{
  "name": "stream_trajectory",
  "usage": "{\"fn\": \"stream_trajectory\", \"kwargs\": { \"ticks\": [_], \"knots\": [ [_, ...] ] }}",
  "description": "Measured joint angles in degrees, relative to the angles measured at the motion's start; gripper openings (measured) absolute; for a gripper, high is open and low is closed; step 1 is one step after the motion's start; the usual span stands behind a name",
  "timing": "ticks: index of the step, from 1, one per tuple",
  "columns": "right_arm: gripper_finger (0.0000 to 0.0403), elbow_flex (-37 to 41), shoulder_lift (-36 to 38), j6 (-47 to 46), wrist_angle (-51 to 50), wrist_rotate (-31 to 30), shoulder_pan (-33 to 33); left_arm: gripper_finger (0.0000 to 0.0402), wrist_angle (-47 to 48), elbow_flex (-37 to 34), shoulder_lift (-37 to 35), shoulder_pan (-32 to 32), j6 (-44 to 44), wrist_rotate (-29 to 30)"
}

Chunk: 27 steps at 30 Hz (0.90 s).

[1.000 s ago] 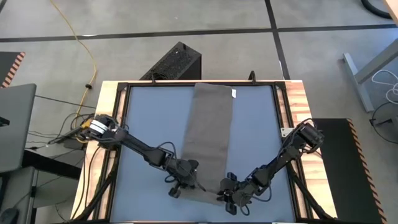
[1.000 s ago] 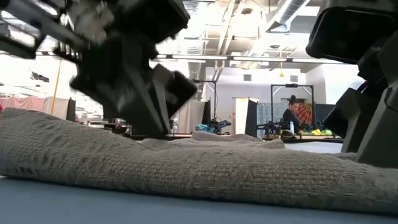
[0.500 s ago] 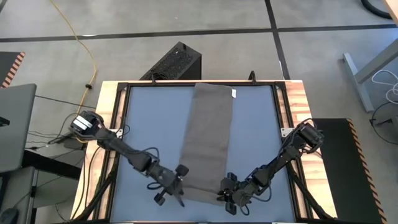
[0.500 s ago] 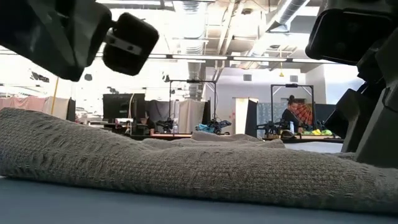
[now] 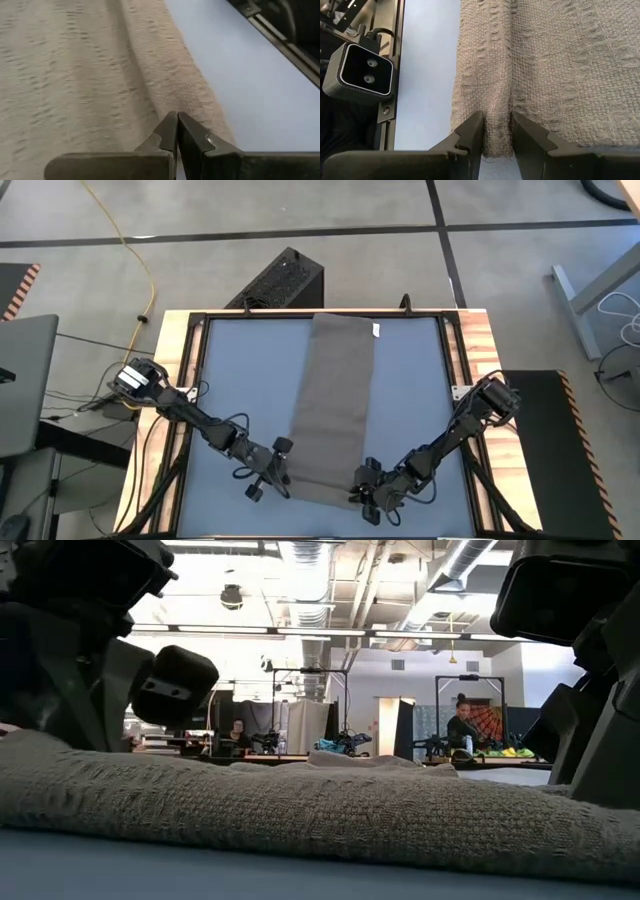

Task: Roll towel
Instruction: Roll the gray towel

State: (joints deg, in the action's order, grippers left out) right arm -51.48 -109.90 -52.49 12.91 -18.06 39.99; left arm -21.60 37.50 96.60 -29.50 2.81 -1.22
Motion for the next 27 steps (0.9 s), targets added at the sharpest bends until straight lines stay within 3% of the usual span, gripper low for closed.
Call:
{"fn": "stream_trajectory", "kwargs": {
  "ticks": [5,11,17,27],
  "knots": [
    [0.0127,0.00,0.00,-0.17,0.02,0.02,0.00,0.0000,-0.03,-0.01,-0.32,0.04,-0.25,5.95],
    [0.0127,0.00,-0.02,-1.12,0.02,0.02,0.00,0.0000,-0.85,-0.01,-5.32,0.01,-2.34,6.39],
    [0.0127,0.02,-0.02,-1.10,0.01,0.04,-0.02,0.0000,-7.46,0.05,-5.13,-1.32,-2.85,-2.00],
    [0.0127,0.02,-0.02,-0.62,0.00,0.04,-0.02,0.0000,-12.42,-0.01,4.61,-1.63,-0.59,-2.82]
  ]
}}
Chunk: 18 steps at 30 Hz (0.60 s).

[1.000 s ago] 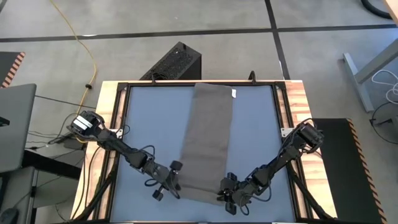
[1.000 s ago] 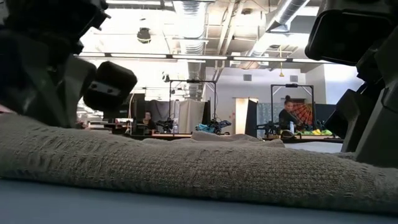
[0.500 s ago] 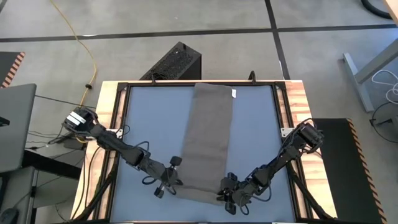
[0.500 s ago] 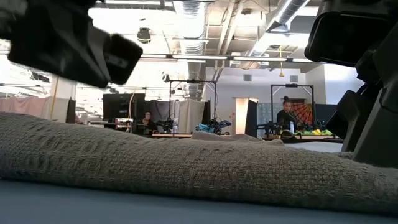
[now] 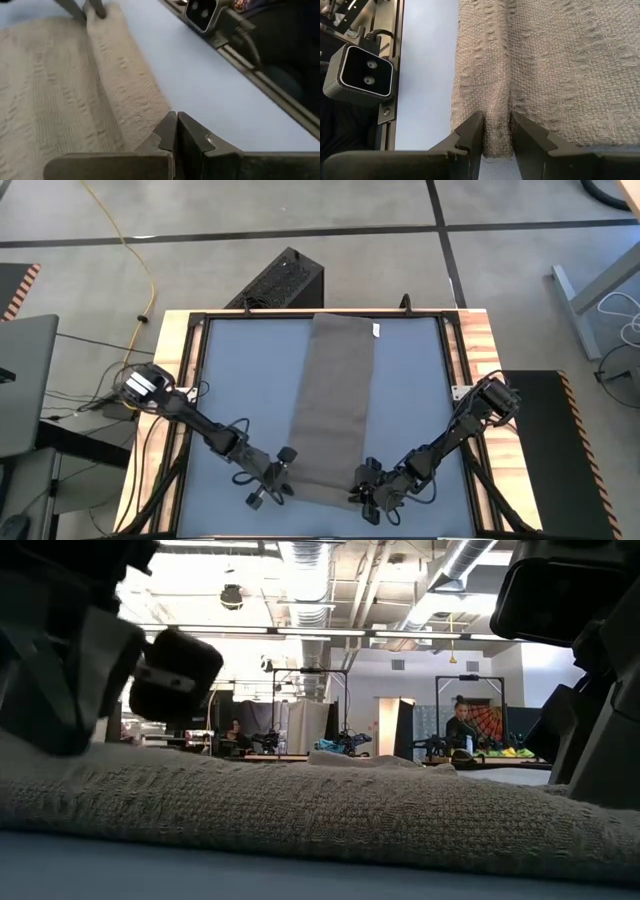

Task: Roll towel
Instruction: Roll the gray towel

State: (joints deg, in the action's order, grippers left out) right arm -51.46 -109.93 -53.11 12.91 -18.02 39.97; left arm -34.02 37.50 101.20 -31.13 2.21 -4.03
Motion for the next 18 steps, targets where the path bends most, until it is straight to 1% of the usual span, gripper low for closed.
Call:
{"fn": "stream_trajectory", "kwargs": {
  "ticks": [9,14,18],
  "knots": [
    [0.0129,0.04,-0.02,0.01,0.42,0.00,0.00,0.0000,3.44,0.02,1.08,0.91,0.66,0.85],
    [0.0153,0.09,1.32,0.20,0.25,0.31,-0.04,0.0000,4.87,0.09,1.08,0.91,1.31,1.18],
    [0.0177,0.33,3.74,2.89,-0.73,0.27,-0.20,0.0000,5.08,0.09,1.08,0.91,1.47,1.42]
  ]
}}
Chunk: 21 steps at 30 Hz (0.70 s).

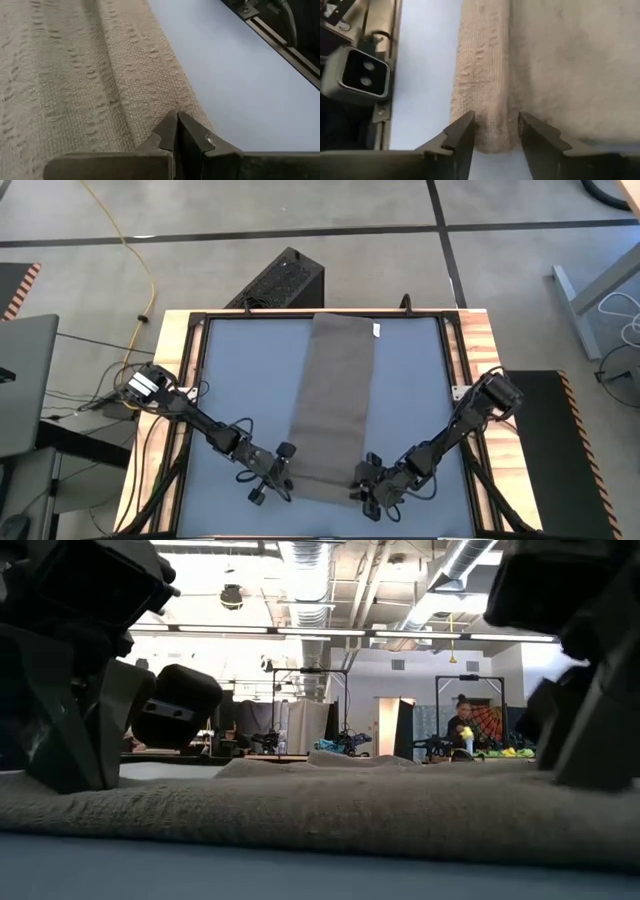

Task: Roll towel
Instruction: Roll the gray towel

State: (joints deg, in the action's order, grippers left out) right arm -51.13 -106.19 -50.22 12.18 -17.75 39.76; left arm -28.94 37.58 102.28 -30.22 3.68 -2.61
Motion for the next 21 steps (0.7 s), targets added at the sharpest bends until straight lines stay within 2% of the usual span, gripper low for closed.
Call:
{"fn": "stream_trajectory", "kwargs": {
  "ticks": [7,11,16,21],
  "knots": [
    [0.0198,-0.13,5.83,2.20,-4.77,0.01,-1.30,0.0000,0.01,0.00,0.00,0.00,0.40,-0.02],
    [0.0197,-0.22,8.08,4.67,-2.72,-0.17,-0.94,0.0000,0.04,0.00,0.00,0.00,0.98,-0.02],
    [0.0195,-0.26,5.05,11.56,2.50,-0.21,1.73,0.0000,0.02,-0.02,0.00,0.00,1.05,-0.02],
    [0.0195,-0.26,1.98,12.65,3.56,-0.31,3.23,0.0000,0.03,-0.02,0.00,0.00,1.01,-0.02]
  ]
}}
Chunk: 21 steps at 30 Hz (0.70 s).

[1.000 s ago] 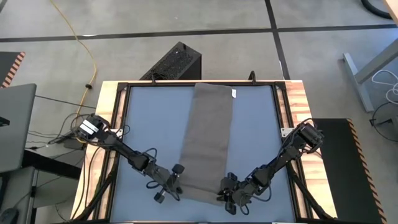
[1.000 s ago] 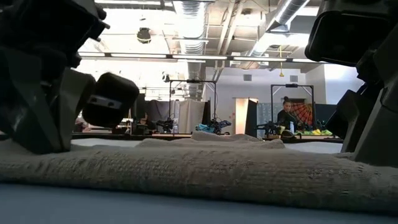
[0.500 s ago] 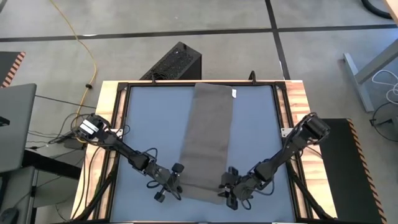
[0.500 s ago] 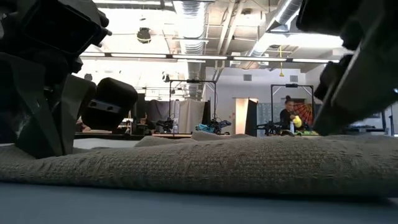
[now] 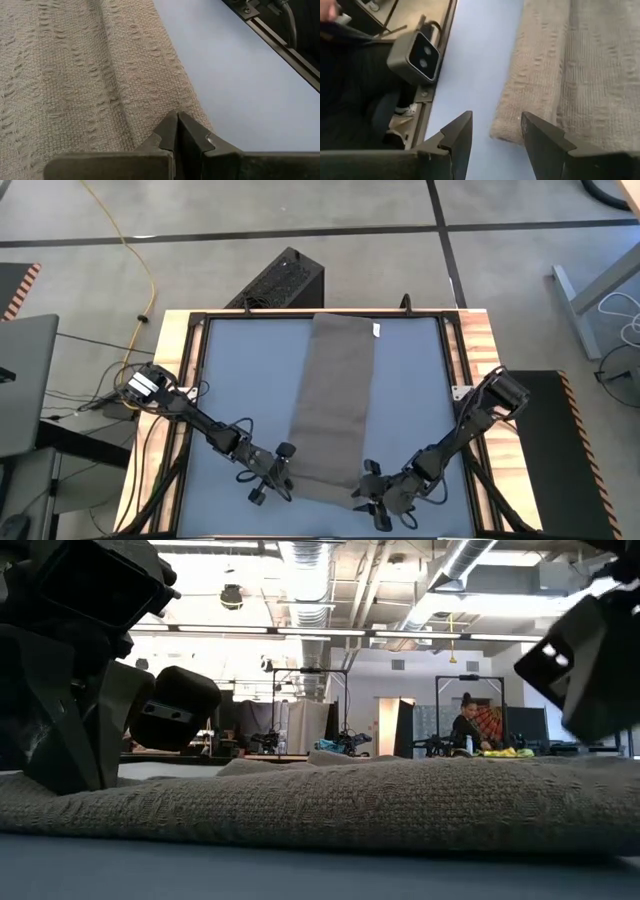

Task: Roll towel
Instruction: Roll the gray towel

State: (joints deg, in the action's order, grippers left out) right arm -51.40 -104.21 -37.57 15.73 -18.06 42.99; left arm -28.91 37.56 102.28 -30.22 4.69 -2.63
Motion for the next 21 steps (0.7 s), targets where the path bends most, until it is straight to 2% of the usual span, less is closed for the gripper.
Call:
{"fn": "stream_trajectory", "kwargs": {
  "ticks": [21],
  "knots": [
    [0.0195,-0.07,-0.19,2.26,-2.61,-3.29,-0.05,0.0000,-0.04,-0.02,0.00,0.04,0.50,0.00]
  ]
}}
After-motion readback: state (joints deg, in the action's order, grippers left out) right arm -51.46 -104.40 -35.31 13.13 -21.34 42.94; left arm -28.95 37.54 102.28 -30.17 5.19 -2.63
